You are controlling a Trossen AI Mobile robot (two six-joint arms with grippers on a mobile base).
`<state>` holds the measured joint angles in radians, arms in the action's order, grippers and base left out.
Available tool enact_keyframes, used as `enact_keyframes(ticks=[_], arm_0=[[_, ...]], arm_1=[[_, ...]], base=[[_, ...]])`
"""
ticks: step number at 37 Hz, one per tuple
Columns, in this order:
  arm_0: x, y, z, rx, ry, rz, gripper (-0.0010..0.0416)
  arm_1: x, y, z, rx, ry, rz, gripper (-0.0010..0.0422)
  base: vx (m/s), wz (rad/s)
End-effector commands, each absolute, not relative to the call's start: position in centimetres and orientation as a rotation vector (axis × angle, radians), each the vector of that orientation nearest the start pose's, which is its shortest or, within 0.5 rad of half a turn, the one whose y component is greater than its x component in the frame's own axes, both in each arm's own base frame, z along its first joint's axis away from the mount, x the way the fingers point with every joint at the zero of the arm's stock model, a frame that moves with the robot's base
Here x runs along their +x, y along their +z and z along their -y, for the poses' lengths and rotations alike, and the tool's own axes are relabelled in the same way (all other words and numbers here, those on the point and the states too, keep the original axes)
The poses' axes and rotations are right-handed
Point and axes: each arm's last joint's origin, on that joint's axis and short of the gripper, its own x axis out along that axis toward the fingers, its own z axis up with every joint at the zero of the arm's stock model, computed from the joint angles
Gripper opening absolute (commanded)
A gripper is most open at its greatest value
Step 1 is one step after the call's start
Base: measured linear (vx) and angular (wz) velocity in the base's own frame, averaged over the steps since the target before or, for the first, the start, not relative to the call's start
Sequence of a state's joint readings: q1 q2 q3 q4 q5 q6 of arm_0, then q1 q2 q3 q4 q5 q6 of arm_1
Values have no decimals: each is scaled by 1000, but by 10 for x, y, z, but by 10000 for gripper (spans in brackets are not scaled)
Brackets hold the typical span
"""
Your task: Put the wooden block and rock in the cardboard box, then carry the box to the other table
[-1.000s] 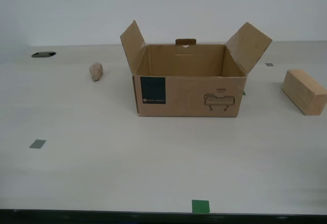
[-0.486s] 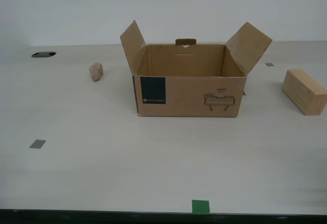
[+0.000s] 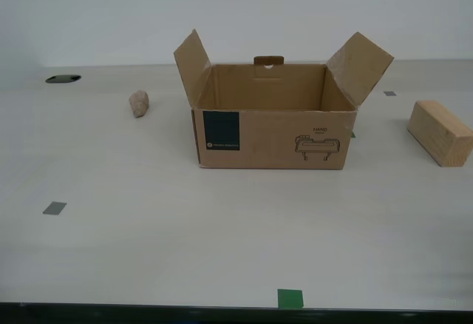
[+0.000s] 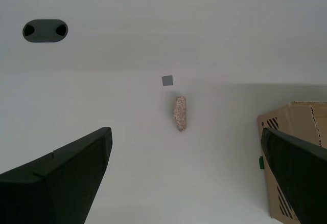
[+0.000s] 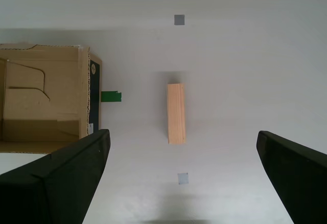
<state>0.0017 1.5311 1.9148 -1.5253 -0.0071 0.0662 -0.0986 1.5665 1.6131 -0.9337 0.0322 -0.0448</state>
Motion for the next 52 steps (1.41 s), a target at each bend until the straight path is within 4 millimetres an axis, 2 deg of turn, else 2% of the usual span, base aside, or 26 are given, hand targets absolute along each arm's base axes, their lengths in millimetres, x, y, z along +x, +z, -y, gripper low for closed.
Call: enact_keyframes(ticks=[1,52], arm_0=[[254,427,-1,64,-28,-1141,397],[257,429,-1,66,-28,-1103,394]], arm_1=[[320,364,33,-14,-106,-891,400],[321,365,33,-10,-109,-873,400]], base=[[0,0],[0,0]])
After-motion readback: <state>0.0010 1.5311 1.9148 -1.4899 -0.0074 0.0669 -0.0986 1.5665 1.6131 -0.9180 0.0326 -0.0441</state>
